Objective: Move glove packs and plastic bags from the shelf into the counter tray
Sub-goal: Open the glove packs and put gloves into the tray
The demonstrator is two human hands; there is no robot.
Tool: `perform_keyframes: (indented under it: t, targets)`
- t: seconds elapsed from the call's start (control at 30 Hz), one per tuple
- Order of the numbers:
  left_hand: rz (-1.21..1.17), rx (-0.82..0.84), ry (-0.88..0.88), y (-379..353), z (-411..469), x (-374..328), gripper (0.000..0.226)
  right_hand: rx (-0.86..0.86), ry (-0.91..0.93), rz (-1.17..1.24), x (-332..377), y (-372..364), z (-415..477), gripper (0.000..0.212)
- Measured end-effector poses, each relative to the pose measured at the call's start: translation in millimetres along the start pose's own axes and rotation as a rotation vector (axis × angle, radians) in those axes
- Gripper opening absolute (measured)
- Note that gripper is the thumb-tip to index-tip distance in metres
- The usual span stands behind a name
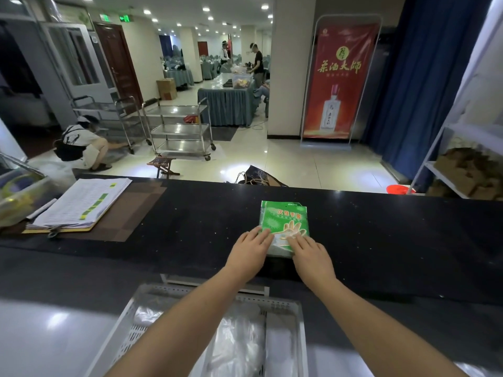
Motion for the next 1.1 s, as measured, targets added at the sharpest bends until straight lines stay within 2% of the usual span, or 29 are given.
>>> perform_keyframes:
  t: [0.07, 0.17, 0.27, 0.4, 0.57, 0.67, 0.83, 0.97, 1.1]
  targets:
    - [0.001, 0.043, 0.034, -4.7, 2.9, 0.8, 0.058, -0.003, 0.034, 0.026, -7.1, -9.7, -6.3, 0.05]
    - [-0.003, 0.106, 0.036, -16.8, -0.8, -4.6, 0.057, 0.093, 0.014, 0.039, -10.8, -24.0, -12.5, 0.045]
    - [-0.016, 0.173, 0.058, -28.2, -6.7, -8.2, 0.057, 0.216, -0.036, 0.138, -13.0, -25.3, -10.8, 0.051]
    - [-0.089, 0.23, 0.122, -35.2, -14.2, -6.3, 0.063, 0.327, -0.043, 0.146, -11.7, -26.6, -9.1, 0.062]
    - [-0.1, 0.286, 0.131, -42.8, -21.8, -6.6, 0.075, 0.343, -0.076, 0.132, -9.7, -30.5, -11.6, 0.07]
    - [-0.111, 0.266, 0.13, -33.8, -19.6, -8.8, 0.071, 0.293, -0.096, 0.15, -8.4, -22.7, -17.0, 0.065]
    - [-0.09, 0.125, 0.075, -21.9, -13.3, -18.4, 0.064, 0.051, -0.13, 0.106, -15.4, -5.8, -38.0, 0.054]
    - [-0.074, 0.056, -0.017, -15.9, -7.7, -44.7, 0.058, -0.2, -0.139, 0.052, -35.0, 9.2, -65.8, 0.028]
    - [-0.069, -0.003, -0.102, -10.0, -7.4, -87.9, 0.053, -0.194, -0.204, 0.025, -61.4, 22.6, -100.0, 0.015]
Point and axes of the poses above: each hand's wrist, its own z-axis towards the middle knuckle, its own y-axis out of the back of the hand, x = y × z, the point moved 3 cm from there along z, towards the middle knuckle, and after that the axes turned 5 degrees about y, right-handed, at the moved point
